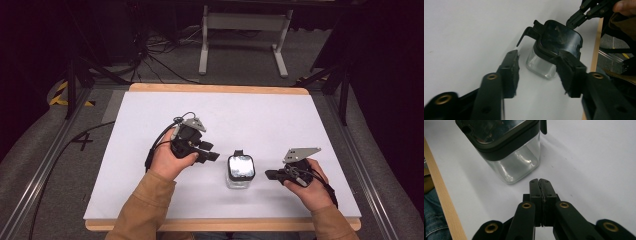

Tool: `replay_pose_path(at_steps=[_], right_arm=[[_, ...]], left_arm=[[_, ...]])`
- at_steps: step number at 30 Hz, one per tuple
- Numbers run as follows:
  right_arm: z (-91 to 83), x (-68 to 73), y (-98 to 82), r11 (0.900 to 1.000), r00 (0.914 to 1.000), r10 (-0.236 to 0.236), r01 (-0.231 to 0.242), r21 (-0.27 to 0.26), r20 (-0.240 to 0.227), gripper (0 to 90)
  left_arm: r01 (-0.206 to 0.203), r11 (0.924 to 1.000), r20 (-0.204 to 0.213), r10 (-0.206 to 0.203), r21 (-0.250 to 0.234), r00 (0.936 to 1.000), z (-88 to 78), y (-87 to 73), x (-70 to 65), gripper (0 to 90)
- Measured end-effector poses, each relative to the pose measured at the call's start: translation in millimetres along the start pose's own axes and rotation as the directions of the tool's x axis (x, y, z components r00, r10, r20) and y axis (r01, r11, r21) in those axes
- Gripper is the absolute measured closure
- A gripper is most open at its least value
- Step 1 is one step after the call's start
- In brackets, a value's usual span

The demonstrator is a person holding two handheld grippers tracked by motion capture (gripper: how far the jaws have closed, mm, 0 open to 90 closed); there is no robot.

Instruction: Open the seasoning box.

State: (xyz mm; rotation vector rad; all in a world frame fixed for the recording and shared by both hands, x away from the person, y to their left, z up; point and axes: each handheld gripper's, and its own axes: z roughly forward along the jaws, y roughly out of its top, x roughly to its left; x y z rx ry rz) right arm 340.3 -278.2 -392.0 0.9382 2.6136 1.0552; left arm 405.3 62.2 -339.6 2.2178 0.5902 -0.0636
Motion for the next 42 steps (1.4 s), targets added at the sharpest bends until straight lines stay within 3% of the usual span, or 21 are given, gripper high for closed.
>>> replay_pose_path(at_steps=[4,7,12,16,23,31,42], right_arm=[[-3.1,-0.4,-5.4,1.0,0.9999,0.004,-0.004,-0.005,0.01,90.0],[-6.2,0.1,-8.3,1.0,0.9998,0.014,-0.014,-0.012,0.017,90.0],[-8.4,2.9,-13.5,1.0,0.9994,0.021,-0.021,-0.013,0.029,90.0],[-11.1,3.7,-18.2,1.0,0.9989,0.027,-0.026,-0.016,0.038,90.0],[-15.3,3.3,-25.2,0.999,0.9982,0.042,-0.041,-0.017,0.044,90.0],[-16.1,4.4,-27.0,0.999,0.998,0.045,-0.044,-0.016,0.045,90.0],[-13.5,7.2,-24.0,0.999,0.9988,0.029,-0.028,-0.018,0.039,90.0]], left_arm=[[0.013,0.9986,0.035,-0.011,-0.051,0.9993,8.5,6.7,2.6,76.9],[0.027,0.9967,0.025,-0.025,-0.077,0.9994,18.3,10.9,2.2,80.3],[0.036,0.9931,0.047,-0.031,-0.112,0.9984,35.9,18.5,5.7,87.8],[-0.008,0.9955,0.028,0.01,-0.094,0.9996,52.3,24.2,3.7,89.2],[-0.015,0.9969,0.027,0.017,-0.077,0.9995,66.3,28.4,2.0,88.6],[-0.033,0.9976,0.001,0.033,-0.06,0.9994,71.5,29.2,2.8,88.7],[-0.047,0.9976,0.015,0.047,-0.05,0.9988,72.3,28.7,0.3,87.0]])
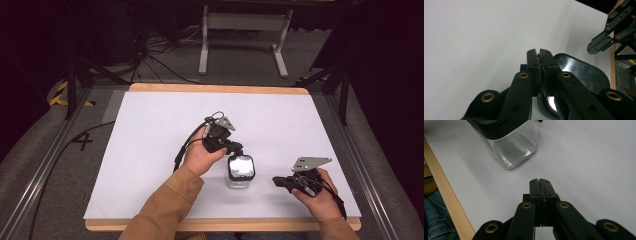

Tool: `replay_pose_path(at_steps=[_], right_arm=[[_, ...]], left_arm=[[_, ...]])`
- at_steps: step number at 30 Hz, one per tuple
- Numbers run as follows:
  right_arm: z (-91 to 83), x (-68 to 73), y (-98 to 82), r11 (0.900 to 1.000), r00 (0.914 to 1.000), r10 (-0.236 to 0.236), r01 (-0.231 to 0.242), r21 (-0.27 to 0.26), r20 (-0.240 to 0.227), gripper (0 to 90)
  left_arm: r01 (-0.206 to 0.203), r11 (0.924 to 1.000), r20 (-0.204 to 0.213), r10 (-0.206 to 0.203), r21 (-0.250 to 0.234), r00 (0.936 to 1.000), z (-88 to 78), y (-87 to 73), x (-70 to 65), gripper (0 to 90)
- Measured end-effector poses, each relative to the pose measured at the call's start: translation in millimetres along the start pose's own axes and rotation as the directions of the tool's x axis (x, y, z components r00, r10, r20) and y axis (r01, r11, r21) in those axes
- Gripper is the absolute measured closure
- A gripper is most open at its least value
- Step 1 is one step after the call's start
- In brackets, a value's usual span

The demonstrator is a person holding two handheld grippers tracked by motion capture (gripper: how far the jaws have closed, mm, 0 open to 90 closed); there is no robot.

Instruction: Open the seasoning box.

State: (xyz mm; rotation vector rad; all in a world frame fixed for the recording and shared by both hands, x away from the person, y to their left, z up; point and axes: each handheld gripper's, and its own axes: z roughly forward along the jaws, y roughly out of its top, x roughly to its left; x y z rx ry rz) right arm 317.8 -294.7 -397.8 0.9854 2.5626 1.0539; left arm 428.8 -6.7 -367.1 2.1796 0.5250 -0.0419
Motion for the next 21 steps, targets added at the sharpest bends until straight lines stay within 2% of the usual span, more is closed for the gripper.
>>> replay_pose_path(at_steps=[3,12,16,21], right_arm=[[0.5,0.8,0.3,1.0,1.0,-0.003,0.003,0.002,-0.001,90.0],[1.7,3.0,2.0,1.0,0.9999,-0.014,0.014,-0.001,0.0,90.0],[3.8,8.0,5.8,0.999,0.9994,-0.034,0.034,-0.006,-0.005,90.0],[6.1,13.9,11.8,0.999,0.9984,-0.043,0.042,-0.03,-0.035,90.0]], left_arm=[[0.0,1.0,0.0,0.0,-0.001,1.0,0.0,-0.2,0.4,87.2],[0.034,0.9994,0.007,-0.034,-0.006,0.9994,0.1,-0.7,2.0,87.4],[0.055,0.9985,0.008,-0.055,-0.007,0.9985,0.8,-0.3,2.7,87.4],[0.088,0.996,0.03,-0.087,-0.018,0.9957,1.1,-1.9,5.9,87.3]])
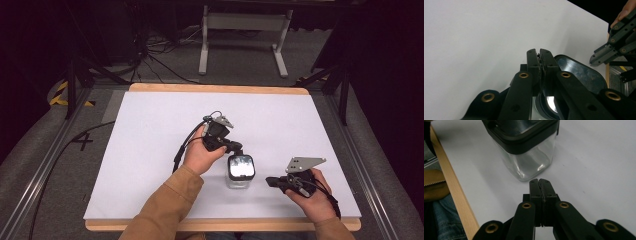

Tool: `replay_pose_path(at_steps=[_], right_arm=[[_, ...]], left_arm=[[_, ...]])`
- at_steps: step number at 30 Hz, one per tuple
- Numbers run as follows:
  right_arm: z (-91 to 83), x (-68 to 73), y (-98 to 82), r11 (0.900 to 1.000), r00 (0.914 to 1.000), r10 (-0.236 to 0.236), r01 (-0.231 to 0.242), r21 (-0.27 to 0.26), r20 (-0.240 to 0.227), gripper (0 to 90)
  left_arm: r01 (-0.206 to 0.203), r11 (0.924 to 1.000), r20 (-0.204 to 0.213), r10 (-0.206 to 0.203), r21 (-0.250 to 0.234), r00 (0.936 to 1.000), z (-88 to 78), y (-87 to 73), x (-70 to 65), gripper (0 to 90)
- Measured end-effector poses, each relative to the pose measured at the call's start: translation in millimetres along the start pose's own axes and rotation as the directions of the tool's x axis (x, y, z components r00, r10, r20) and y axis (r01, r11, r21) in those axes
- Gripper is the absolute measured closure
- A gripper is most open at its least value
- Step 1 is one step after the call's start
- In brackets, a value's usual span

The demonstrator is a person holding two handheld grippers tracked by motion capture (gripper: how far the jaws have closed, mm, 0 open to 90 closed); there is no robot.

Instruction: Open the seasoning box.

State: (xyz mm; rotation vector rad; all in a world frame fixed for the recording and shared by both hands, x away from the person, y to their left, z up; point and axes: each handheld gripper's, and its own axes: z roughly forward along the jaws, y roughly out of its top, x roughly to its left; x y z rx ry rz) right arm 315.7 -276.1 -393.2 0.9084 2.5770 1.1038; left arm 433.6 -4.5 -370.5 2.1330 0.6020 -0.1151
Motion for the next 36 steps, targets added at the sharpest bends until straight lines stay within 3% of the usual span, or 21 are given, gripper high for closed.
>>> replay_pose_path(at_steps=[5,17,36], right_arm=[[2.9,7.0,6.2,1.0,0.9997,-0.024,0.023,-0.02,-0.01,90.0],[6.2,17.5,16.0,0.997,0.9981,-0.048,0.045,-0.068,-0.04,90.0],[10.4,20.5,19.9,0.994,0.9975,-0.049,0.044,-0.101,-0.05,90.0]], left_arm=[[0.0,1.0,-0.009,0.0,0.005,1.0,0.0,0.7,0.7,87.3],[0.03,0.9995,0.015,-0.03,0.007,0.9994,-0.7,-0.1,2.1,87.3],[0.032,0.9995,0.023,-0.032,0.001,0.9992,-0.6,-0.8,3.7,87.2]])
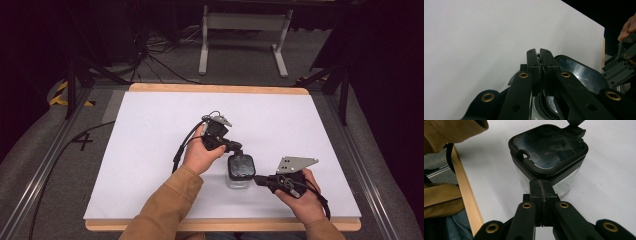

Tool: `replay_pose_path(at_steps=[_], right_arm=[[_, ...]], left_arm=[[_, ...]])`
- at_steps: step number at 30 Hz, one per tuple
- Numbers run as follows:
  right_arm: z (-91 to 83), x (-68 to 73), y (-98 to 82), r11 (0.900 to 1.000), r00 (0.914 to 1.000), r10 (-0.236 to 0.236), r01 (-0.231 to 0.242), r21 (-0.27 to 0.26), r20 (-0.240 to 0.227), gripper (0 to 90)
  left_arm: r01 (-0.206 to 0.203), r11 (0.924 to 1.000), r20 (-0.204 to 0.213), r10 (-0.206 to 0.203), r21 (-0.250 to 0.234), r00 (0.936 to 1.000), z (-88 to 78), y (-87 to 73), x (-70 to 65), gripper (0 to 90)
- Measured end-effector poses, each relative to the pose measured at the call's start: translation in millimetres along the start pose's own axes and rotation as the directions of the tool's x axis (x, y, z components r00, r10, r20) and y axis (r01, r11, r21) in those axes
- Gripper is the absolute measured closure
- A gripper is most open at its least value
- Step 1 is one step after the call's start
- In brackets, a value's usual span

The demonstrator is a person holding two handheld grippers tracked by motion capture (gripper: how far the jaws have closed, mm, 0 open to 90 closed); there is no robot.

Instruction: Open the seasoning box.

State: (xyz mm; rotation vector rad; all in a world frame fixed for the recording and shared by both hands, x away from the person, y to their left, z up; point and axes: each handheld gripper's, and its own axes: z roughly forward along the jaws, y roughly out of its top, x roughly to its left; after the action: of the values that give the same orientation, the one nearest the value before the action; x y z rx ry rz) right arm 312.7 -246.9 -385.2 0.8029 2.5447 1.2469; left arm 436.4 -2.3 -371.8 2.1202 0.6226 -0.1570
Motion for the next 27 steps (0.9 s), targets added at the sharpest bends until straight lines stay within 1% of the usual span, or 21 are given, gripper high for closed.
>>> replay_pose_path(at_steps=[11,14,17,18,19,21,22,24,27], right_arm=[[0.2,1.1,1.4,1.0,1.0,0.001,-0.001,-0.013,0.0,90.0],[0.5,1.6,1.9,1.0,1.0,0.0,0.0,-0.017,0.003,90.0],[0.1,2.3,2.4,1.0,1.0,0.001,0.0,-0.022,0.007,90.0],[0.0,2.1,2.5,1.0,1.0,-0.003,0.003,-0.025,0.008,90.0],[-0.1,2.0,2.6,1.0,1.0,-0.002,0.003,-0.026,0.008,90.0],[0.0,2.1,2.3,1.0,1.0,-0.001,0.001,-0.027,0.005,90.0],[0.0,2.4,2.2,1.0,1.0,0.0,0.0,-0.026,0.005,90.0],[0.0,2.4,2.4,1.0,1.0,-0.005,0.005,-0.03,0.008,90.0],[-1.3,2.4,3.5,0.999,1.0,-0.005,0.005,-0.036,0.006,90.0]], left_arm=[[0.005,1.0,-0.001,-0.005,-0.003,1.0,0.1,-0.6,0.0,87.2],[0.016,0.9999,0.003,-0.016,-0.007,0.9999,0.0,-0.9,-0.2,87.2],[0.001,1.0,-0.014,-0.001,0.002,0.9999,-0.5,-0.1,-2.2,87.2],[0.002,1.0,-0.02,-0.002,-0.005,0.9998,-0.7,-0.2,-3.0,87.3],[-0.006,0.9998,-0.038,0.006,-0.016,0.9993,-2.6,-0.3,-3.6,89.7],[-0.002,0.9988,-0.013,0.001,-0.05,0.9999,-8.5,-0.4,-3.8,89.5],[-0.004,0.9979,-0.013,0.003,-0.064,0.9999,-12.5,-0.2,-4.6,89.1],[-0.028,0.9973,-0.029,0.026,-0.068,0.9992,-21.3,0.9,-7.4,89.1],[-0.05,0.9959,-0.042,0.046,-0.075,0.998,-31.4,0.3,-13.2,89.1]])
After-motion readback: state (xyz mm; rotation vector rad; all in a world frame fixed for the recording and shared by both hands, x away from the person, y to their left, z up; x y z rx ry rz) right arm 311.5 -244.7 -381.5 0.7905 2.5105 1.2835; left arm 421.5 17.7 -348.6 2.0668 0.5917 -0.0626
